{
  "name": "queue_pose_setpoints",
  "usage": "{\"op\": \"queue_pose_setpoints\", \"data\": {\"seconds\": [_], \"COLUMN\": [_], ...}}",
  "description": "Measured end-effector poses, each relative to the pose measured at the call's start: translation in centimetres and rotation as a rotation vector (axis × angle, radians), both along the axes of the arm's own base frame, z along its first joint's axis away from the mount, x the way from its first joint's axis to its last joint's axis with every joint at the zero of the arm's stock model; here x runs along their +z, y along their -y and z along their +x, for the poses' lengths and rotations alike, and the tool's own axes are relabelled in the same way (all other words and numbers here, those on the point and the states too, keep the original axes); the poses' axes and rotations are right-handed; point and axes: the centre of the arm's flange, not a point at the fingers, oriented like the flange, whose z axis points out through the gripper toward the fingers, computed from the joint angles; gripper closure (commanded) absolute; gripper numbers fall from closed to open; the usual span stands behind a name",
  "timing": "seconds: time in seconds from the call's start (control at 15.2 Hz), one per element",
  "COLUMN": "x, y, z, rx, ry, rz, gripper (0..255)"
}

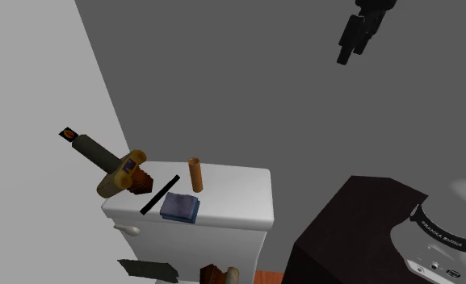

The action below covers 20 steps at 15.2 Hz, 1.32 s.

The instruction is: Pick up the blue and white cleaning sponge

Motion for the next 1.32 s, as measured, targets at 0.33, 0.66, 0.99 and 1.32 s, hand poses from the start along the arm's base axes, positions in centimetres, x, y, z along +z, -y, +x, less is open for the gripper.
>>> {"op": "queue_pose_setpoints", "data": {"seconds": [0.33,0.66,0.99,1.32], "x": [-1.8,-4.8,-8.3,-11.7], "y": [-3.4,-9.4,-15.1,-20.6], "z": [1.9,4.9,7.3,9.8], "rx": [0.026,0.069,0.112,0.155], "ry": [-0.015,-0.039,-0.063,-0.087], "rz": [-0.027,-0.07,-0.115,-0.158], "gripper": [0,0,0,0]}}
